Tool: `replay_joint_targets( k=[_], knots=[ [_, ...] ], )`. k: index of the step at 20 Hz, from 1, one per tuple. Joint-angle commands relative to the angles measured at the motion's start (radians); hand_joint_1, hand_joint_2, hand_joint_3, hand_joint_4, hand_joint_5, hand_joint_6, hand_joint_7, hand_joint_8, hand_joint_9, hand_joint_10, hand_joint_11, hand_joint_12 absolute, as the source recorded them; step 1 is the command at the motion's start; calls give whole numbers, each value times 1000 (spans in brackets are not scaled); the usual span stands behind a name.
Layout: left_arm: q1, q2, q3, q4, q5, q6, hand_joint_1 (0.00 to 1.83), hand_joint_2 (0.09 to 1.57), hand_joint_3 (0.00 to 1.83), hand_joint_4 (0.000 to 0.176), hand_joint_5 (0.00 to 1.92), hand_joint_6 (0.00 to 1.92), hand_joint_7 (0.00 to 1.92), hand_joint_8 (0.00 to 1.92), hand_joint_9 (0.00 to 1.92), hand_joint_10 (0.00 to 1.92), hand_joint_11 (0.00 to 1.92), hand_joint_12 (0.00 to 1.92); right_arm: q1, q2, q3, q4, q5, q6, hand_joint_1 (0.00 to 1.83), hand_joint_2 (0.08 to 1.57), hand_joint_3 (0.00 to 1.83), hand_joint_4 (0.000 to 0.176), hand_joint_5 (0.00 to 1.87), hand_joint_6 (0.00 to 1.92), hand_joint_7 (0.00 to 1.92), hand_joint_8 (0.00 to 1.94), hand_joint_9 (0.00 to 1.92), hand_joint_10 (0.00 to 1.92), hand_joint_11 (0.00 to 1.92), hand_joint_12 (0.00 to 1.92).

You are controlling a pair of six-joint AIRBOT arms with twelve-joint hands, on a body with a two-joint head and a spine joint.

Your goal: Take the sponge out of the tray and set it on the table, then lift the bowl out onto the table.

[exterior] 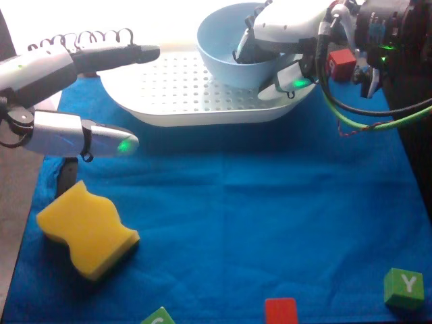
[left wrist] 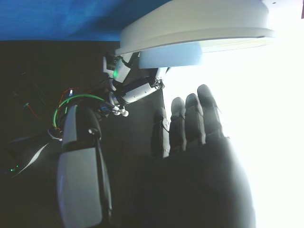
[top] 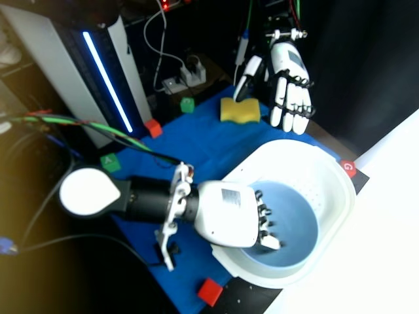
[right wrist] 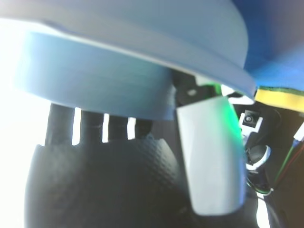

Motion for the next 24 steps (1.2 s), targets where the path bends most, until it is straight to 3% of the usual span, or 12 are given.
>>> replay_joint_targets(
  k=[1, 2, 3, 5, 8, 11, 14, 17, 19, 20, 23, 24],
  knots=[
    [-16, -4, 3, -29, -118, -9, 726, 1014, 1, 92, 259, 3, 227, 3, 165, 2, 0, 533, 9, -2, 4, 22, 19, -1, 1054, 1184, 0, 0, 865, 1156, 1064, 726, 1032, 1179, 889, 1627],
    [-16, -4, 4, -29, -120, -9, 726, 1014, 1, 94, 260, 2, 227, 2, 166, 2, 0, 540, 9, -3, 4, 20, 19, -1, 1060, 1190, 0, 0, 853, 1175, 1082, 664, 1026, 1157, 875, 1623],
    [-16, -4, 4, -29, -121, -9, 726, 1012, 0, 87, 263, 2, 236, 4, 173, 4, 1, 539, 9, -4, 4, 17, 19, -1, 634, 1325, 8, 0, 912, 816, 1100, 676, 1043, 1154, 906, 1619],
    [-16, -5, 5, -29, -121, -9, 740, 1019, 3, 75, 267, 3, 235, 2, 170, 2, 0, 540, 9, -4, 4, 15, 19, -1, 482, 1387, 1, 0, 1002, 599, 1089, 821, 1020, 1209, 890, 1668],
    [-15, -7, 6, -29, -121, -10, 734, 1028, 4, 81, 264, 0, 233, 0, 162, 0, 0, 519, 9, -4, 6, 13, 19, -1, 469, 1402, 0, 0, 966, 848, 1093, 1131, 1090, 1410, 991, 1772],
    [-16, -8, 7, -29, -121, -11, 735, 1052, 5, 80, 265, 1, 228, 0, 155, 0, 0, 453, 10, -4, 10, -2, 19, -1, 364, 1462, 1, 0, 870, 1421, 1054, 1664, 1122, 1765, 1100, 1916],
    [-16, -9, 8, -29, -123, -12, 728, 1067, 3, 71, 260, 0, 223, 1, 155, 1, 0, 448, 11, -6, 10, -20, 19, -1, 276, 1533, 3, 0, 897, 1377, 1092, 1494, 1085, 1657, 1003, 1901],
    [-16, -10, 9, -29, -126, -15, 731, 1068, 2, 71, 263, 2, 228, 2, 156, 1, 0, 432, 17, -8, 10, -39, 19, -1, 148, 1563, 3, 0, 963, 1823, 1176, 1923, 1203, 1917, 1169, 1921],
    [-16, -12, 9, -30, -127, -16, 730, 1067, 0, 66, 274, 2, 243, 2, 175, 3, 0, 494, 24, -8, 11, -47, 19, 2, 189, 1571, 38, 0, 1007, 1917, 1207, 1940, 1220, 1921, 1178, 1921],
    [-16, -12, 9, -30, -129, -16, 729, 1067, 0, 71, 267, 0, 233, 1, 164, 1, 0, 482, 27, -8, 12, -50, 19, 3, 444, 1550, 27, 0, 1090, 1920, 1283, 1941, 1318, 1921, 1289, 1921],
    [-16, -14, 10, -31, -130, -16, 740, 1068, 0, 73, 259, 2, 217, 0, 143, 0, 0, 434, 45, -6, 10, -65, 21, 7, 500, 1571, 18, 0, 1229, 1921, 1446, 1941, 1524, 1921, 1517, 1921],
    [-16, -14, 10, -31, -130, -16, 741, 1063, 0, 75, 264, 3, 223, 2, 144, 1, 0, 433, 51, -6, 7, -67, 25, 8, 405, 1571, 47, 122, 1291, 1921, 1495, 1941, 1560, 1921, 1535, 1921]
  ],
)
